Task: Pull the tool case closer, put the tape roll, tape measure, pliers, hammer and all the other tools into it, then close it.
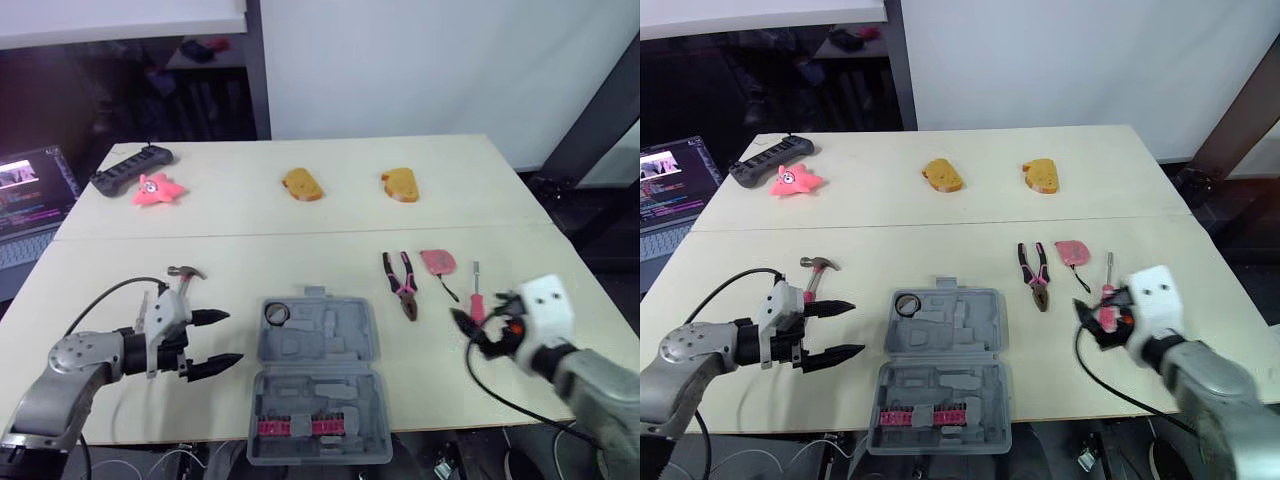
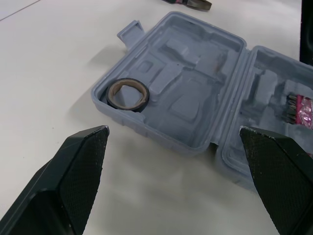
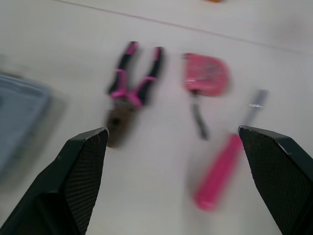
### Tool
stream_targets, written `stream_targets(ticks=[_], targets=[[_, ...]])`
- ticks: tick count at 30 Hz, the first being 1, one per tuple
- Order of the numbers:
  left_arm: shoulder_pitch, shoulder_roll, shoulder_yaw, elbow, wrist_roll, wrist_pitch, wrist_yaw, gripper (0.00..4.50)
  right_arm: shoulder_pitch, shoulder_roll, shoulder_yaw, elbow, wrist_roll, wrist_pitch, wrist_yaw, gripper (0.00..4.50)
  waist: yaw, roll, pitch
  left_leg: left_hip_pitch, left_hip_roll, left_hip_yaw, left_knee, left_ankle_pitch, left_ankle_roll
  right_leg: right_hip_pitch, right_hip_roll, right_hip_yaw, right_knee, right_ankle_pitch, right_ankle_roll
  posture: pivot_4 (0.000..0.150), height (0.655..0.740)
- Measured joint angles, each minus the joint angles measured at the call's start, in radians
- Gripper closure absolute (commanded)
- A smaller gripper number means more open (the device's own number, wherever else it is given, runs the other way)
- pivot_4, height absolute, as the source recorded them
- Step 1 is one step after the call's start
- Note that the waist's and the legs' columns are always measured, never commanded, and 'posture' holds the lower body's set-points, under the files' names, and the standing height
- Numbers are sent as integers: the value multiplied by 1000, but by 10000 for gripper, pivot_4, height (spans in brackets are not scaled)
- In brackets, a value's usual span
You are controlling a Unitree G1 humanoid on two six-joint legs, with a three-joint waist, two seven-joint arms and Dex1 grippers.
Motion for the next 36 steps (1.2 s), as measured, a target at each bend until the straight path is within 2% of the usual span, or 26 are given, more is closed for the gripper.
stream_targets(ticks=[6, 12, 24, 30, 36], targets=[[21, -4, 28, 1, -22, -61, -36, 309, -119, 196, 149, -10, -80, 156, -232, 0, 2, 0, 0, -1, -1, 0, 0, 0, 0, -1, -1, 0, -1, 0, 0, 1500, 7400], [60, -2, 36, -12, -36, -83, -68, 309, -147, 270, 232, 57, -185, 161, -350, 0, 0, 1, 0, -1, -1, 0, 0, 0, 0, -1, 0, 0, -2, 0, 0, 1500, 7400], [66, -8, 46, -39, -40, -93, -53, 309, -155, 289, 263, 92, -248, 118, -346, 0, -4, 2, 1, -1, 0, 0, 0, 0, 0, -1, 1, 0, -2, 0, 0, 1500, 7400], [66, -29, 40, -94, -40, -97, -33, 309, -189, 241, 221, 209, -267, 39, -303, 0, -4, 2, 1, -1, 0, 0, 0, 0, 0, 0, 1, 0, -3, 0, 0, 1500, 7400], [65, -52, -5, -104, -35, -98, -10, 309, -267, 201, 159, 416, -271, -85, -253, 0, -6, 3, 1, -1, 0, 1, -1, 0, 0, 0, 2, 0, -4, 0, 0, 1500, 7400]])
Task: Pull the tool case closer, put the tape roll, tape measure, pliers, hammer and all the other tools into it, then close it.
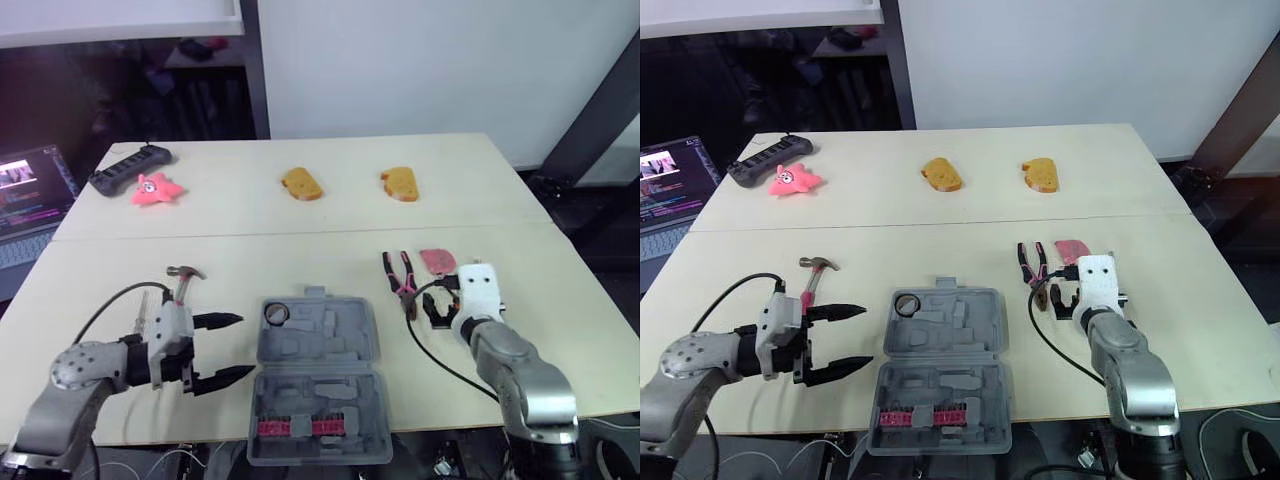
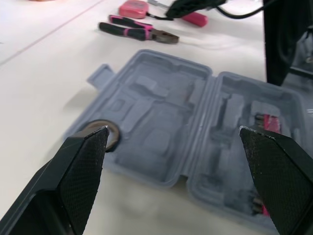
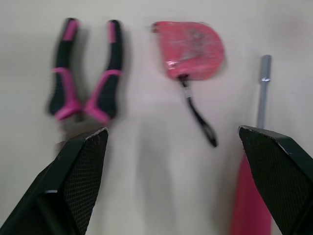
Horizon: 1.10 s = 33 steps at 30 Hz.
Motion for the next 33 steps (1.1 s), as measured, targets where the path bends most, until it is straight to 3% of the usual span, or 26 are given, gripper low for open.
stream_targets(ticks=[20, 31, 33], targets=[[15, -16, -64, -34, 19, -4, 68, 309, -130, -35, 41, 369, -51, -290, 107, 0, 1, 3, 2, 0, 0, 1, 0, 0, 0, 0, 0, 0, -1, 0, 0, 1500, 7400], [18, -16, -69, -71, 18, 2, 99, 309, -160, -35, 26, 475, -45, -320, 140, 0, 0, 3, 2, 0, 0, 1, -1, 0, 0, 0, 0, 0, -1, 0, 0, 1500, 7400], [18, -16, -69, -72, 18, 3, 104, 0, -170, -33, 17, 489, -38, -316, 145, 5522, 0, 3, 2, 0, 0, 1, 0, 0, 0, 1, 0, 0, -1, 0, 0, 1500, 7400]])
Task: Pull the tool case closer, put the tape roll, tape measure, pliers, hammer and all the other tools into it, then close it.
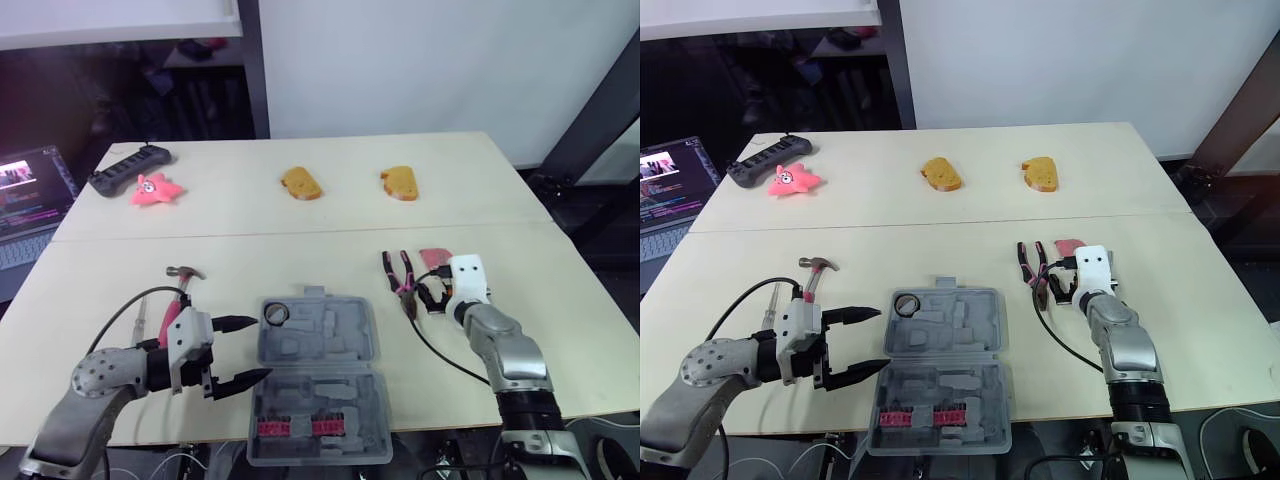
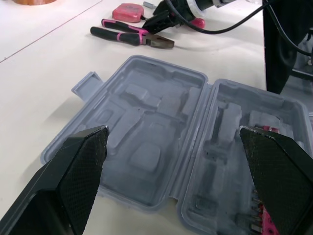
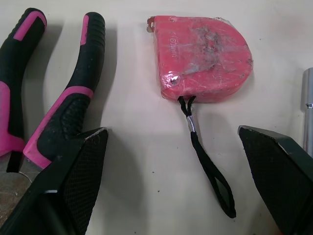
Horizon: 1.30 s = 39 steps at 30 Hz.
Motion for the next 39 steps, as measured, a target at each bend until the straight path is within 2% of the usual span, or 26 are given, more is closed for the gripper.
stream_targets(ticks=[1, 8, 21, 28, 35, 39], targets=[[0, 0, 0, 0, 0, 0, 2, 0, -7, 4, -5, 9, 7, 4, 1, 8389, 0, 0, 0, 0, 0, 0, 0, 0, 0, 0, 0, 0, 0, 0, 0, 1500, 7400], [5, 0, 0, -2, 0, 16, 10, 0, -38, 8, -4, 48, 21, 4, 3, 43900, 5, 0, 0, 0, 0, 0, 0, 0, 0, 1, 0, 0, -3, 0, 0, 1500, 7400], [3, 0, -3, -12, 0, 20, 20, 0, -21, 8, -22, 21, 21, 26, -8, 44577, 7, 0, 0, 0, 0, -1, 0, 0, 0, 2, 0, -1, -3, 0, 0, 1500, 7400], [-28, 0, -57, -8, 5, 19, -4, 0, 209, 34, -32, -287, 40, 126, -22, 44577, 6, 2, 0, -1, 0, -3, -1, 0, 0, 2, 0, -1, -5, 0, 0, 1500, 7400], [-82, -2, -84, 32, 12, 17, -39, 0, 453, 79, 21, -597, 43, 238, -40, 44577, 5, 3, 0, -1, 1, -4, -2, 0, 0, 1, 1, -1, -5, 0, -1, 1500, 7400], [-93, -2, -93, 52, 17, 15, -56, 0, 571, 101, 40, -711, 50, 273, -43, 44577, 6, 3, 0, -1, 1, -5, -2, 0, 0, 2, 1, -1, -6, -1, -1, 1500, 7400]])
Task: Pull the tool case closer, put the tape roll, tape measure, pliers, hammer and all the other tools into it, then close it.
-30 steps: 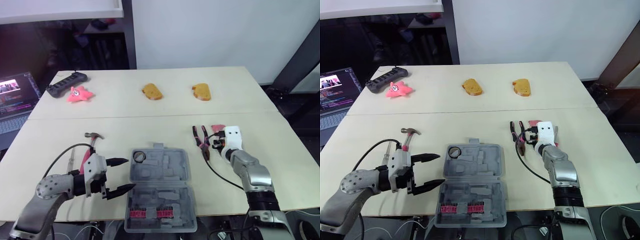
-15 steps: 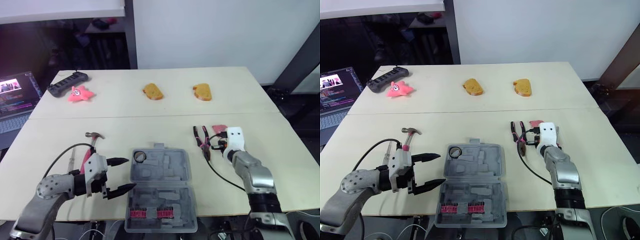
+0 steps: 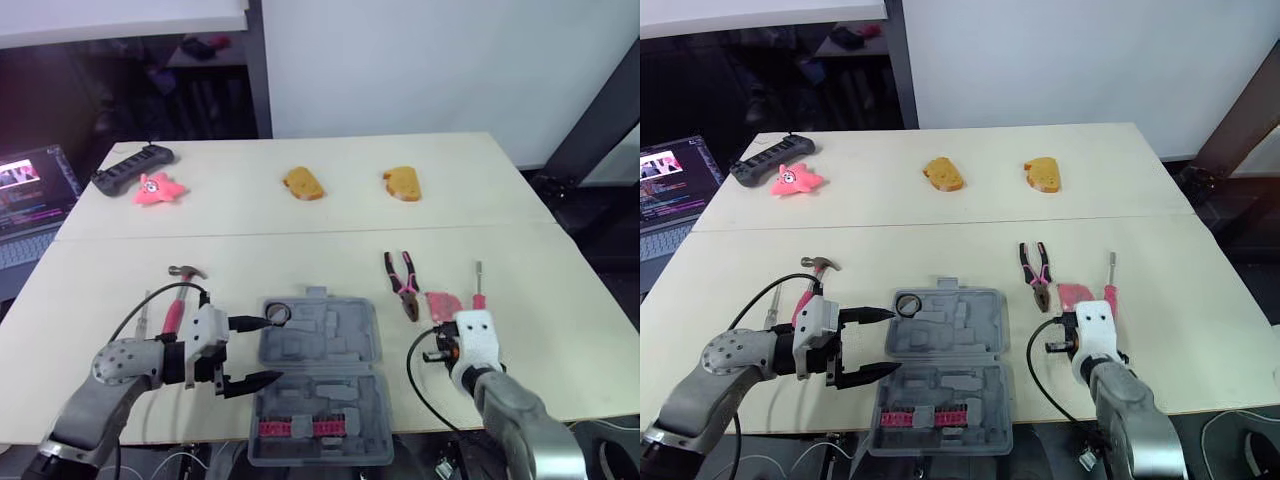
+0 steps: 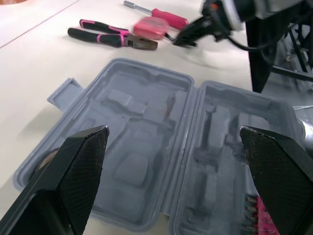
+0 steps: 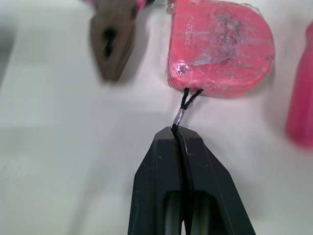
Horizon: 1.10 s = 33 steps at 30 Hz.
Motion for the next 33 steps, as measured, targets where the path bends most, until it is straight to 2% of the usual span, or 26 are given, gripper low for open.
stream_targets(ticks=[4, 7, 19, 31, 33], targets=[[-21, -1, -12, 15, 1, -4, -19, 0, 124, 21, 21, -105, 4, 24, -3, 44577, 7, 0, 0, -1, 0, -1, -1, 0, 0, 0, 0, -2, -1, -1, 1, 1500, 7400], [-24, -2, -21, 27, 1, -5, -31, 0, 227, 34, 31, -179, 10, 35, -5, 44577, 29, -1, -1, 0, 0, -3, -12, 0, 0, -1, 0, -4, -2, -3, 2, 1500, 7400], [-28, -1, -26, 60, 4, -38, -75, 0, 538, 25, 62, -340, 49, 42, 36, 44577, 20, -1, -2, 1, 1, -4, -11, 0, 0, 0, 0, -1, -2, -9, -4, 1500, 7400], [-54, -1, -29, 74, 4, -40, -94, 0, 570, 24, 108, -341, 58, 35, 36, 44577, 20, -1, -2, 1, 4, -4, -11, 0, 0, -1, 1, -1, -2, -8, -5, 1500, 7400], [-53, -1, -29, 76, 4, -40, -96, 0, 569, 24, 107, -341, 58, 33, 34, 39134, 20, -1, -2, 1, 4, -4, -11, 0, 0, -1, 1, -1, -2, -8, -5, 1500, 7400]])
